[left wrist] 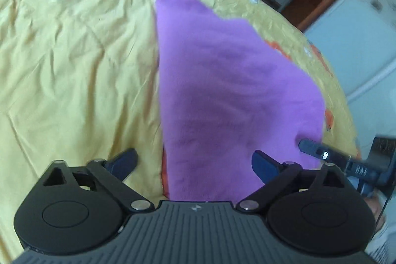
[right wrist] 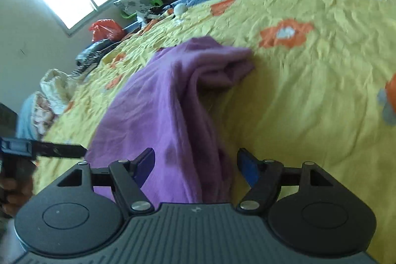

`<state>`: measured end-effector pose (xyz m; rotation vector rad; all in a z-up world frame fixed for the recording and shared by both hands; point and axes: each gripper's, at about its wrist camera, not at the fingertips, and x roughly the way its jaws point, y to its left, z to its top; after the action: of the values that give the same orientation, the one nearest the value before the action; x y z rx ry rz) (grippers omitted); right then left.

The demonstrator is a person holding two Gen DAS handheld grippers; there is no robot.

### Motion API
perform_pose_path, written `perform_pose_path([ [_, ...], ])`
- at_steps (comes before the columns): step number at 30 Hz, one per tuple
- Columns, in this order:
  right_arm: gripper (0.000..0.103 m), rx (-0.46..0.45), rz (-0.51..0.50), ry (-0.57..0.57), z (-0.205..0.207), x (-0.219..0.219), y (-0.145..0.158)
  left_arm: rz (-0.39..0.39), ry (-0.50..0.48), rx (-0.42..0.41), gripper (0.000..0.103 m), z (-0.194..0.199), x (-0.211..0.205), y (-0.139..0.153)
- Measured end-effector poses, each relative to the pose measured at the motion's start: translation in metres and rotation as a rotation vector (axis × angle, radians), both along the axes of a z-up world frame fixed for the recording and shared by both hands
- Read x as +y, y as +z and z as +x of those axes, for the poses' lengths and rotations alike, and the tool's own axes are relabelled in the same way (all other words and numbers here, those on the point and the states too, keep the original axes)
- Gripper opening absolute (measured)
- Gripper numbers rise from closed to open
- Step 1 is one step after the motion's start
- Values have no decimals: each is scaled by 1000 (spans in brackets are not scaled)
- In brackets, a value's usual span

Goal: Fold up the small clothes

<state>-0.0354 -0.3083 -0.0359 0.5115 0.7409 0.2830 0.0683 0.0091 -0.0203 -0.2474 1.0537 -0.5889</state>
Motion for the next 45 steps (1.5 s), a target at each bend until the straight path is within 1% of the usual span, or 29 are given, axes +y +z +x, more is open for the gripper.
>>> perform_pose_path([
  [1, 70, -8, 14, 11, 2, 3, -2, -19, 11, 4, 100, 0, -1, -2],
  [2, 48, -3, 29, 13, 5, 7, -4, -41, 11, 6, 92, 0, -3, -3],
  [3, 26, 19, 37, 11, 9, 11, -8, -63, -10, 22, 42, 3, -6, -4],
  [4, 14, 17, 54, 15, 11, 15, -10, -59, -27, 81, 17, 8, -10, -8],
  [5, 13, 12, 61, 13, 11, 18, -9, -76, -21, 113, 17, 12, -10, -8],
  [9, 12, -32, 165, 4, -3, 15, 11, -112, -26, 146, 13, 11, 5, 7],
  [11, 12, -52, 178, 4, -16, 13, 23, -114, -45, 151, 13, 3, 15, 13],
  [13, 12, -17, 152, 6, -25, 16, 19, -82, -62, 156, 13, -2, 20, 7],
  [14, 12, -1, 96, 14, -28, 21, 14, -59, -65, 158, 13, -4, 22, 0],
  [15, 12, 19, 39, 16, -30, 26, 7, -43, -60, 174, 26, -3, 24, -7],
  [17, 27, 46, -12, 16, -31, 27, 0, -69, -34, 196, 29, -5, 37, -10],
  [18, 33, 35, -37, -22, -34, 24, 6, -38, -36, 149, 30, -9, 39, -2],
  [19, 54, -2, -103, -78, -40, 22, 15, 20, -41, 85, 40, -15, 38, 8],
  [20, 64, -67, -165, -111, -43, 20, 26, 66, -49, 20, 40, -21, 35, 19],
  [21, 64, -122, -185, -119, -42, 16, 36, 87, -55, -36, 41, -26, 31, 29],
  [23, 62, -187, -144, -122, -29, 6, 51, 106, -87, -105, 51, -32, 18, 43],
  [25, 62, -218, -153, -88, 0, 8, 58, 131, -118, -190, 74, -39, -5, 50],
  [26, 62, -231, -161, -50, 17, 12, 59, 137, -135, -208, 77, -39, -17, 49],
  [28, 62, -231, -196, 45, 50, 27, 56, 164, -173, -217, 77, -36, -45, 39],
  [30, 62, -234, -279, 149, 74, 48, 47, 216, -188, -200, 75, -32, -63, 22],
  [31, 60, -187, -347, 167, 85, 56, 38, 257, -202, -213, 73, -31, -71, 13],
  [33, 61, -113, -517, 141, 94, 62, 11, 282, -222, -274, 77, -38, -72, 3],
  [34, 71, -138, -453, 108, 87, 50, 4, 291, -231, -286, 77, -41, -72, 2],
  [35, 71, -143, -403, 91, 84, 42, 2, 294, -229, -284, 77, -43, -70, 4],
  [36, 71, -142, -412, 88, 80, 41, 4, 292, -217, -276, 79, -44, -67, 6],
  [39, 72, -121, -400, 33, 57, 43, 23, 280, -192, -303, 100, -57, -55, 19],
  [41, 73, -174, -368, 72, 30, 53, 34, 274, -186, -341, 102, -69, -47, 23],
  [43, 71, -195, -414, 106, 10, 70, 35, 281, -188, -313, 102, -73, -44, 15],
  [45, 71, -104, -496, 99, 14, 77, 15, 309, -166, -279, 99, -74, -42, 4],
])
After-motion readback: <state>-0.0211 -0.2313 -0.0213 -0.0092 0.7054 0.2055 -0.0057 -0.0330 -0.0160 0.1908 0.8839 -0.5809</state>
